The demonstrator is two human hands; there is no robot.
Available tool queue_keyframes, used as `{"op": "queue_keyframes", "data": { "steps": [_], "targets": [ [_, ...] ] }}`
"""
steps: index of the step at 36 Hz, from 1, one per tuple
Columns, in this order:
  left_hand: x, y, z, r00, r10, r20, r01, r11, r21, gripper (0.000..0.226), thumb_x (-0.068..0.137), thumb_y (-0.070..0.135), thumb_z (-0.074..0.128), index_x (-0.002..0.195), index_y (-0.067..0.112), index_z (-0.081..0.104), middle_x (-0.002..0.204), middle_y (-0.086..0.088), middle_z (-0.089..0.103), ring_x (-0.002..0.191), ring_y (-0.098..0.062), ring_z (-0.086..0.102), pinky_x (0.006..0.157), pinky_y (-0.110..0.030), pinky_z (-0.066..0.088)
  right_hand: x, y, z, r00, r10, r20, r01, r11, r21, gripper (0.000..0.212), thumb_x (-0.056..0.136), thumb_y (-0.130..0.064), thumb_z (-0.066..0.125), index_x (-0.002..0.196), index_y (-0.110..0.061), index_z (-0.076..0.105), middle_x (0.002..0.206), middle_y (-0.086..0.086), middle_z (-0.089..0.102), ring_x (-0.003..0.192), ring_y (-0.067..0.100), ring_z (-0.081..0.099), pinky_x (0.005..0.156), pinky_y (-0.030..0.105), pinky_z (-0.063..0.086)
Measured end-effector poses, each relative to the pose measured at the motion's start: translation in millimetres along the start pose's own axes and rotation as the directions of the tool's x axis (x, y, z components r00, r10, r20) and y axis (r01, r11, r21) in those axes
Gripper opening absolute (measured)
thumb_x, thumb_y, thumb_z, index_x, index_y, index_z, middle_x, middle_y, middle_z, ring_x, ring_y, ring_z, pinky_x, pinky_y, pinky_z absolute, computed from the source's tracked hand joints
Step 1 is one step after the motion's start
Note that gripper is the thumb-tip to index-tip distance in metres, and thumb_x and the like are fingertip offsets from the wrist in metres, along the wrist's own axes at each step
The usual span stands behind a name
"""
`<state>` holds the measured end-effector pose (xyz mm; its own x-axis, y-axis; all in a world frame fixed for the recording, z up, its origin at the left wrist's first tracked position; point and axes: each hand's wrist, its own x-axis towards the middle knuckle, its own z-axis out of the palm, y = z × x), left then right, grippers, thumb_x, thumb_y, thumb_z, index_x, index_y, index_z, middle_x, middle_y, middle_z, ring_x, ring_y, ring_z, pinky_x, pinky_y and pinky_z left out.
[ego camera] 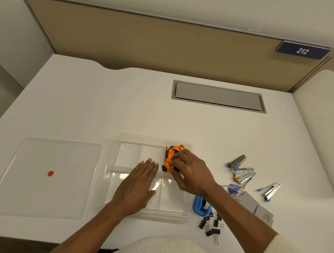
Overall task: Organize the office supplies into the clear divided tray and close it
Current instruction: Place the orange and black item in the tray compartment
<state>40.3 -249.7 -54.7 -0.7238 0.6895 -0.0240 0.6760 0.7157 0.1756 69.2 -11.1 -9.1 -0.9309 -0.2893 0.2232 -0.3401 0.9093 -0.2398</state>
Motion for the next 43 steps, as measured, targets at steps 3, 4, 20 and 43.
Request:
{"op": "queue_keyframes", "data": {
  "steps": [3,4,20,43],
  "targets": [
    [-0.4,-0.8,2.8,0.999,-0.022,0.044,0.024,0.998,-0.058,0.092,0.087,0.051,0.074,0.16,0.014,0.033,0.166,-0.007,0.027,0.152,-0.023,0.028,0.12,-0.038,0.02,-12.0,-5.8,7.7,0.996,-0.053,0.075,0.053,0.999,0.009,0.039,0.103,-0.043,0.05,0.125,-0.015,0.066,0.123,0.003,0.065,0.112,0.021,0.058,0.085,0.033,0.055],
    [-0.4,-1.2,5.1,0.997,-0.024,0.071,0.029,0.997,-0.078,0.09,0.092,0.05,0.067,0.163,0.016,0.022,0.169,-0.004,0.015,0.156,-0.021,0.016,0.123,-0.036,0.013,-15.1,-8.5,11.2,0.992,-0.044,0.114,0.046,0.999,-0.01,0.046,0.104,-0.049,0.047,0.129,-0.014,0.064,0.124,0.003,0.064,0.113,0.021,0.057,0.084,0.034,0.056],
    [2.3,-0.9,-1.0,0.993,-0.024,0.12,0.025,1.0,-0.002,0.105,0.068,0.051,0.089,0.154,0.011,0.042,0.157,-0.008,0.045,0.148,-0.021,0.025,0.122,-0.024,-0.011,0.7,-31.6,28.7,0.955,0.25,0.162,-0.238,0.967,-0.088,0.067,0.102,-0.066,0.028,0.1,-0.012,0.068,0.1,0.005,0.067,0.094,0.021,0.06,0.07,0.036,0.053],
    [12.8,15.5,-32.9,0.962,-0.089,0.257,0.121,0.986,-0.112,0.078,0.104,0.046,0.048,0.164,0.02,0.006,0.172,-0.001,-0.007,0.158,-0.019,-0.008,0.129,-0.033,0.005,-29.1,-22.2,7.2,0.918,0.381,-0.107,-0.34,0.897,0.281,0.022,0.101,-0.034,0.06,0.103,-0.017,0.074,0.103,-0.002,0.072,0.095,0.018,0.064,0.073,0.041,0.054]
  ]
}}
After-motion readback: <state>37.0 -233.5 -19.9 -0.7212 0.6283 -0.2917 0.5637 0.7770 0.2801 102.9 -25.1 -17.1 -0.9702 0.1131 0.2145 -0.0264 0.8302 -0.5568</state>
